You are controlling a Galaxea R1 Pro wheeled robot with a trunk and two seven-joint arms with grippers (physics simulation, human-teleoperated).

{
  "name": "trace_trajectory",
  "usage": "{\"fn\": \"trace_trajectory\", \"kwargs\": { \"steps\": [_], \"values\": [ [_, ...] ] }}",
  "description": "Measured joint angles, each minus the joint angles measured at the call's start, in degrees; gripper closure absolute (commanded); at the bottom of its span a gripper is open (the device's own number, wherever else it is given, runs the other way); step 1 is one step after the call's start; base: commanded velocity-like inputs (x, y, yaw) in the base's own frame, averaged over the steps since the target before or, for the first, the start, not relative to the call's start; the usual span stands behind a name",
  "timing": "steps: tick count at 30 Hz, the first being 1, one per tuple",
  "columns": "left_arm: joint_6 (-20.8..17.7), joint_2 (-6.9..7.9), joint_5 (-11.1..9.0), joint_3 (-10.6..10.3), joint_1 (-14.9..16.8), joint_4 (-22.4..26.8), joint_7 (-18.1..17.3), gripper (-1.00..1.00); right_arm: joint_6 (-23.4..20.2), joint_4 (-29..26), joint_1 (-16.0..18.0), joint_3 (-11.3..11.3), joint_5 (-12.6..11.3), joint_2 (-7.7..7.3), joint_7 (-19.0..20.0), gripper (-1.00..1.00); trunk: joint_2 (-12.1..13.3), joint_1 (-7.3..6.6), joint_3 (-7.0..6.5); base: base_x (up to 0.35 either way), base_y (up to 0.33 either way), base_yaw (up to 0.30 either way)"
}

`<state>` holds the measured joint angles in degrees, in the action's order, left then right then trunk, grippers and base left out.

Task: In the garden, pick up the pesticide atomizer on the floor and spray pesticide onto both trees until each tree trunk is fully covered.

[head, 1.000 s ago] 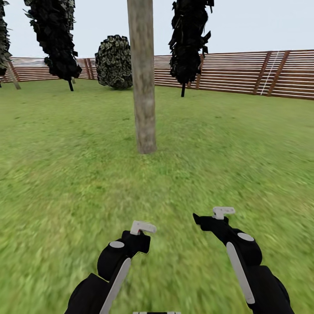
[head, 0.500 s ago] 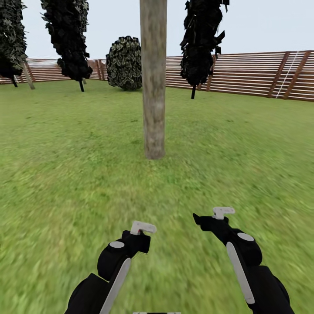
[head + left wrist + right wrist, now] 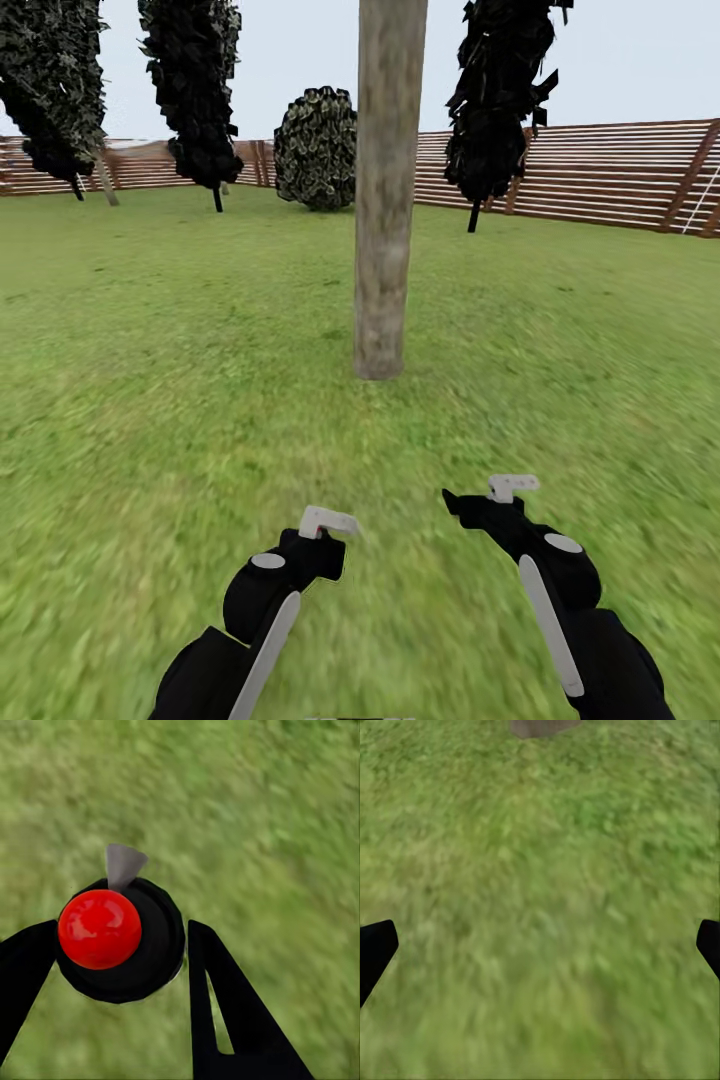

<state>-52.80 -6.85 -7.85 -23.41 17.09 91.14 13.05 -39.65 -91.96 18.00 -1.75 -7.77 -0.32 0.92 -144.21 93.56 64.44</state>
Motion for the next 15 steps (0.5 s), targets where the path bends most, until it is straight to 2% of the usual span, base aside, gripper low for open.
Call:
{"fn": "trace_trajectory", "kwargs": {
  "steps": [5,15],
  "values": [
    [0.00,0.00,0.00,-0.01,0.01,0.01,0.00,1.00,0.01,0.00,-0.02,0.02,0.01,-0.02,0.01,-1.00,0.00,0.00,-0.06,0.335,0.000,0.076],
    [0.00,0.00,0.00,-0.01,0.01,0.04,-0.04,1.00,0.01,0.00,-0.01,0.12,0.01,-0.08,0.04,-1.00,0.00,0.00,-0.47,0.335,0.000,0.013]
  ]
}}
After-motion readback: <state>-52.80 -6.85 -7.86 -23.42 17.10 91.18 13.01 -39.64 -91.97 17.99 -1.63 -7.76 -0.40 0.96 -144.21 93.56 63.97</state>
